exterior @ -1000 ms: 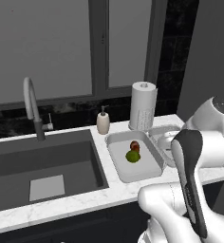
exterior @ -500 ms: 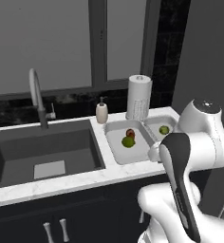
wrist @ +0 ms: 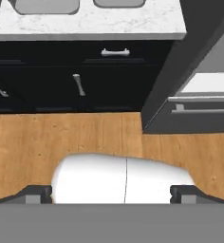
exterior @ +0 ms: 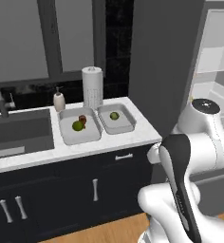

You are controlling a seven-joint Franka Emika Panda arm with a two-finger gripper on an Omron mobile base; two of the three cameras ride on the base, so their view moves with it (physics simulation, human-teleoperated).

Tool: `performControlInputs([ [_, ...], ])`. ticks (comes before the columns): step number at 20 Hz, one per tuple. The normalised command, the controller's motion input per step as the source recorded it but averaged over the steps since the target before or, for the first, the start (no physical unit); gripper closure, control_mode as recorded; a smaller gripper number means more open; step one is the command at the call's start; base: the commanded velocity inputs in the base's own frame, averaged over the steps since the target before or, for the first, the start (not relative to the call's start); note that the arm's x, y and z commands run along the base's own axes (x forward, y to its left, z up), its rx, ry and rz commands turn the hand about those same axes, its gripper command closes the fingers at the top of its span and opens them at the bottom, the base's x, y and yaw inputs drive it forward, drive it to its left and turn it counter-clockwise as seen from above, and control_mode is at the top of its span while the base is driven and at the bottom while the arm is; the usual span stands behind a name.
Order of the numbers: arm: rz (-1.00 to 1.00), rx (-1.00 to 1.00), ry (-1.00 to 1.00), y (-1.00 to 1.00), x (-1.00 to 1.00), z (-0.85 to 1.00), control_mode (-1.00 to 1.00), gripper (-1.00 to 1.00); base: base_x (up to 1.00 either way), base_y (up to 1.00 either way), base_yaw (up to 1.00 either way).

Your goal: Place one lime and one chicken drumstick in each tupperware on the nearby counter, to pack two identical lunches.

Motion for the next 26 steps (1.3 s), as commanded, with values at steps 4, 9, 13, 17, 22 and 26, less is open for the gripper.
performControlInputs([
  [4, 0.00, 0.00, 0.00, 0.00, 0.00, 0.00, 1.00, -1.00, -0.07, -1.00, -0.15],
  [9, 0.00, 0.00, 0.00, 0.00, 0.00, 0.00, 1.00, -1.00, -0.01, -1.00, -0.10],
  [13, 0.00, 0.00, 0.00, 0.00, 0.00, 0.00, 1.00, -1.00, 0.00, -0.97, -0.04],
  [17, 0.00, 0.00, 0.00, 0.00, 0.00, 0.00, 1.00, -1.00, 0.17, -0.28, 0.02],
  [22, 0.00, 0.00, 0.00, 0.00, 0.00, 0.00, 1.00, -1.00, 0.52, 0.00, 0.09],
  [26, 0.00, 0.00, 0.00, 0.00, 0.00, 0.00, 1.00, -1.00, 0.70, -0.05, 0.11],
])
